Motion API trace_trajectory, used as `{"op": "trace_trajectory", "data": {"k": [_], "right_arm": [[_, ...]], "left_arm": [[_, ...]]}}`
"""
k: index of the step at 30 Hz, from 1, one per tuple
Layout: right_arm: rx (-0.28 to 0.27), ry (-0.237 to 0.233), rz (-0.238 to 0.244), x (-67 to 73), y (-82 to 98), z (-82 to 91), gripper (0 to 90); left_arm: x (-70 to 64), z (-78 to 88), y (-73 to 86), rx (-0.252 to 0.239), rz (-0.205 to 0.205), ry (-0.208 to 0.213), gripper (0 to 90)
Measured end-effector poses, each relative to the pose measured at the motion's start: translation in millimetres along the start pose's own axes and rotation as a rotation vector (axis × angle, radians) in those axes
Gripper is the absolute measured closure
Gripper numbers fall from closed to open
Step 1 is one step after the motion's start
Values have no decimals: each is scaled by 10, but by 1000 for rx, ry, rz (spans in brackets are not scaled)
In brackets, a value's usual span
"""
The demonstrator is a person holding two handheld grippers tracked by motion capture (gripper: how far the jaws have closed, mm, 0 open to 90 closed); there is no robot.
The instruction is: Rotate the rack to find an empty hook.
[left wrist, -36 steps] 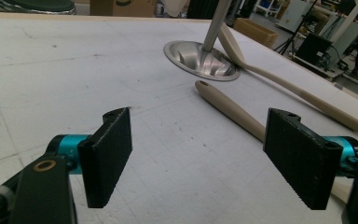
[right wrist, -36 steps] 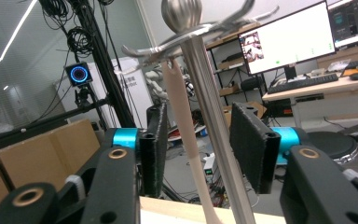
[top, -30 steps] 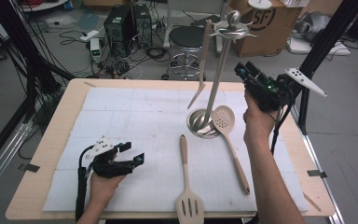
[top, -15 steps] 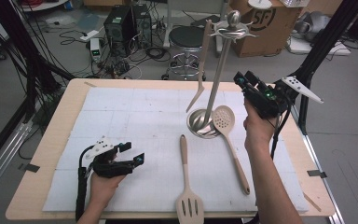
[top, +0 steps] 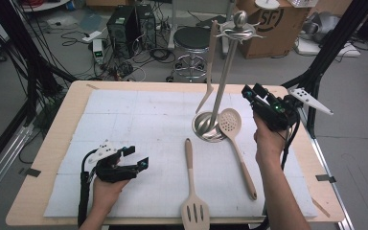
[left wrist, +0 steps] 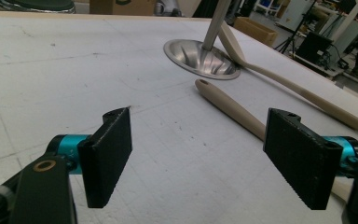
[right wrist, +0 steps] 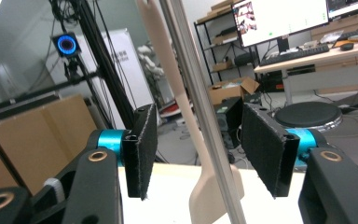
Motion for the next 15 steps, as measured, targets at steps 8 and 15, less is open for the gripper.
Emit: {"op": "trace_trajectory", "data": {"k": [8, 15], "right_arm": [[31, 4, -11, -49, 161, 30, 452], [63, 0, -9, -66, 311, 56, 451]], "left_arm": [[-11, -24, 0, 2, -3, 3, 243], [-11, -29, 2, 5, -5, 4, 243]]}}
Point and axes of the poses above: each handheld gripper's, and its own axes: z roughly backward along the jaws, y roughly out of its underside, x roughly to its left, the point moved 8 cm from there along -z, roughly forward along the jaws, and after that the axes turned 8 degrees about y, right-handed, at the moved point
